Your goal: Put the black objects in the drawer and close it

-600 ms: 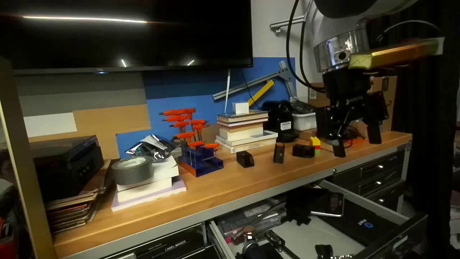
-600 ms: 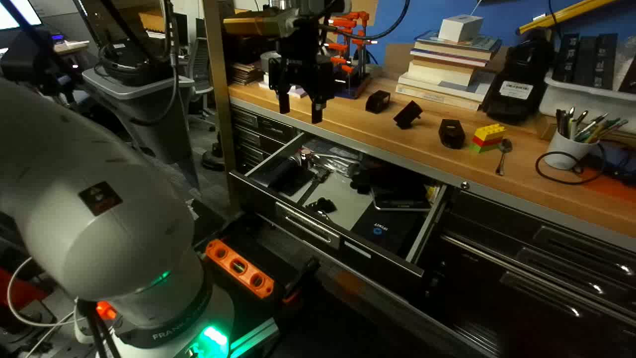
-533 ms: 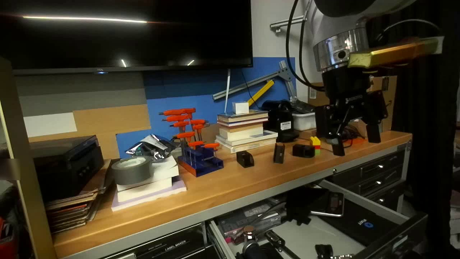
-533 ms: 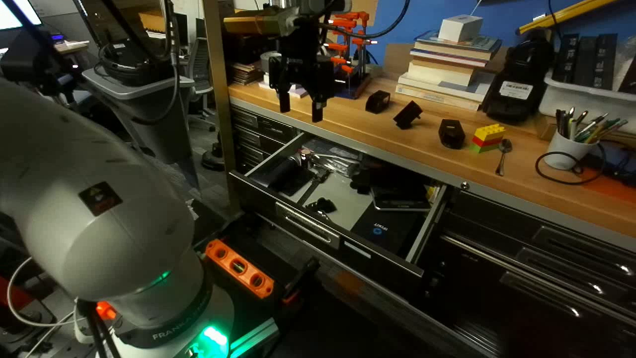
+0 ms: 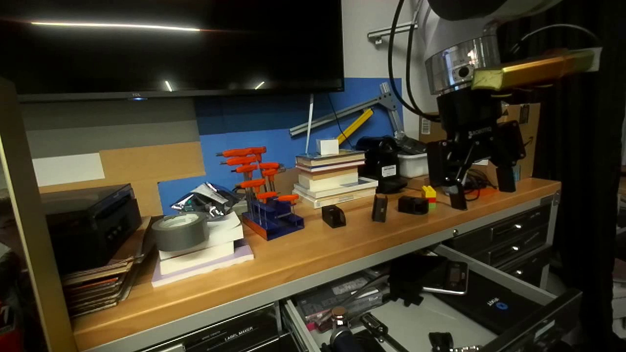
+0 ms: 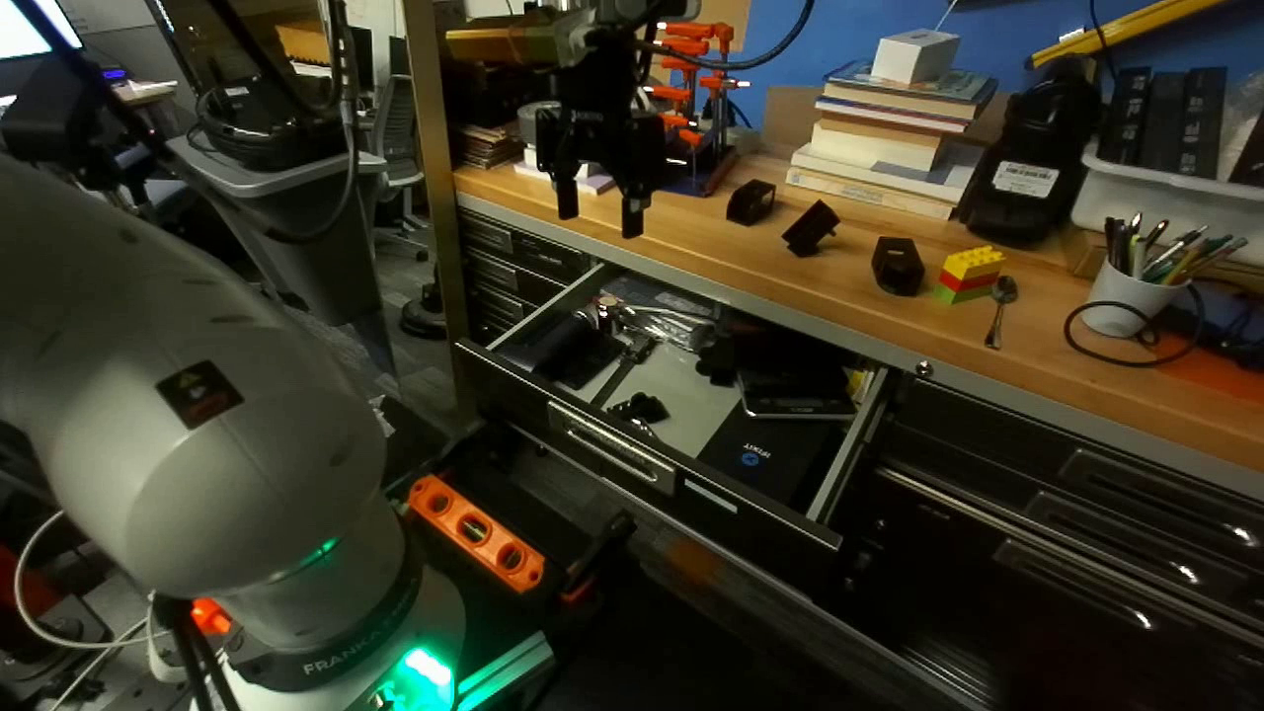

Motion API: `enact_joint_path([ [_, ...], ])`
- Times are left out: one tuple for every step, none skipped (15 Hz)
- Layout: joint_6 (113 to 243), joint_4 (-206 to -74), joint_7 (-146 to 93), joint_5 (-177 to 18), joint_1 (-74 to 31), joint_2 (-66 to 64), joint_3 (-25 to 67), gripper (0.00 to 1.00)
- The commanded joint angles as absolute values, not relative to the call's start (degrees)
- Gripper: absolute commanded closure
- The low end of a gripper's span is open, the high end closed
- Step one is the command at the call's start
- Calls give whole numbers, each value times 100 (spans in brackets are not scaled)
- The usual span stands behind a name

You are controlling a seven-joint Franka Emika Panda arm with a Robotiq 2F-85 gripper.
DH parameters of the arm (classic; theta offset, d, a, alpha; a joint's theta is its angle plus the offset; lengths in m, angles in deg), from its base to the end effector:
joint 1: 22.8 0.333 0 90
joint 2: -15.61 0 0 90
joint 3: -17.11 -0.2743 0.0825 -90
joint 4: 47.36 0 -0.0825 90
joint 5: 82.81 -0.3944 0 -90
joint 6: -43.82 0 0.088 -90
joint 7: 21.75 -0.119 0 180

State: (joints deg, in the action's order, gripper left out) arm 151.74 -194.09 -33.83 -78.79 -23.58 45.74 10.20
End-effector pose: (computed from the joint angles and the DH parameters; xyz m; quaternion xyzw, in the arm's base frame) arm 0.3912 0.0322 0.3771 0.9938 -0.0487 -0.0673 0.0735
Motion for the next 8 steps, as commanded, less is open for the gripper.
enact_joint_path([
  [15794,-19260,-3753,-7956,-2377,4154,1058,0],
  [16105,-19219,-3944,-8043,-2401,4000,1065,0],
  [16452,-19114,-4167,-8163,-2414,3744,1063,0],
  [16672,-18993,-4315,-8276,-2407,3506,1066,0],
  [16952,-18847,-4510,-8338,-2418,3248,1045,0],
  [17204,-18701,-4658,-8427,-2412,2998,1048,0],
  [17440,-18531,-4890,-8464,-2427,2736,1037,0],
  [17720,-18354,-5174,-8458,-2446,2456,1018,0],
])
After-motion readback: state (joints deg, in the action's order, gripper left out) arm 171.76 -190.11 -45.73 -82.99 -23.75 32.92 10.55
